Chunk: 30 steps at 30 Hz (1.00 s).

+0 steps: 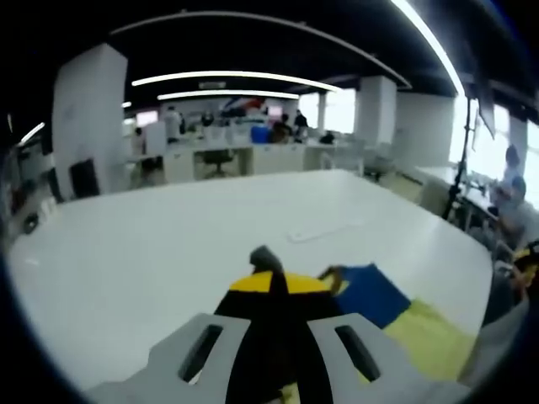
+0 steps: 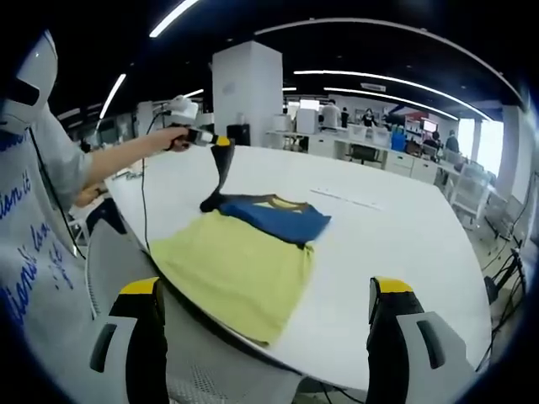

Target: Fold the garment on the visible template until the final outline fits inside the template.

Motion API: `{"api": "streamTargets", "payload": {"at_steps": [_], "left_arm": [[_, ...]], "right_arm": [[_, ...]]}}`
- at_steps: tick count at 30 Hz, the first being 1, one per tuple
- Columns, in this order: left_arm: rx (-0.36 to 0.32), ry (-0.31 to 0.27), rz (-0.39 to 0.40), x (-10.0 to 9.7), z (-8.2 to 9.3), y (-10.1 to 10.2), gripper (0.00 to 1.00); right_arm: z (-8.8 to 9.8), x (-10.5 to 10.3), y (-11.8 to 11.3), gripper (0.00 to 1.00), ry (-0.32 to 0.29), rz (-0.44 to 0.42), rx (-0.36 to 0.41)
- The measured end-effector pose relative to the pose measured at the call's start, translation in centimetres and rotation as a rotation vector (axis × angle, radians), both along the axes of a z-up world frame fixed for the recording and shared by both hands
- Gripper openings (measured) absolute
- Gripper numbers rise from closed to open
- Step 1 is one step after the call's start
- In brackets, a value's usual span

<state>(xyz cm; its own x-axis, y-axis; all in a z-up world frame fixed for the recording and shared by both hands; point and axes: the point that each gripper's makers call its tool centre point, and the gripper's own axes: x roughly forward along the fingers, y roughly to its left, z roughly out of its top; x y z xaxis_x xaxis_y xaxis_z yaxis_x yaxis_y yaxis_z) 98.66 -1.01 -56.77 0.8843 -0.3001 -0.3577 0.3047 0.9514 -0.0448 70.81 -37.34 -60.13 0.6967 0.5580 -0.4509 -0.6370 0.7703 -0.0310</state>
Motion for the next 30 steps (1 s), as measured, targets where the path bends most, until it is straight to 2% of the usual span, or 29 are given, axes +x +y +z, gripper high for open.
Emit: {"api": "streamTargets", "payload": {"at_steps": [5, 30], "left_arm": [[-0.001, -0.010, -0.022, 0.0, 0.6, -1.7, 0.00], [0.015, -0.061, -0.099, 1.3, 3.7, -6.5, 0.00]], "right_arm": [[-0.2, -0.2, -0.4, 1.00, 0.006, 0.001, 0.000], [-0.4, -0.4, -0.8, 1.00, 0.010, 0.013, 0.017]]}}
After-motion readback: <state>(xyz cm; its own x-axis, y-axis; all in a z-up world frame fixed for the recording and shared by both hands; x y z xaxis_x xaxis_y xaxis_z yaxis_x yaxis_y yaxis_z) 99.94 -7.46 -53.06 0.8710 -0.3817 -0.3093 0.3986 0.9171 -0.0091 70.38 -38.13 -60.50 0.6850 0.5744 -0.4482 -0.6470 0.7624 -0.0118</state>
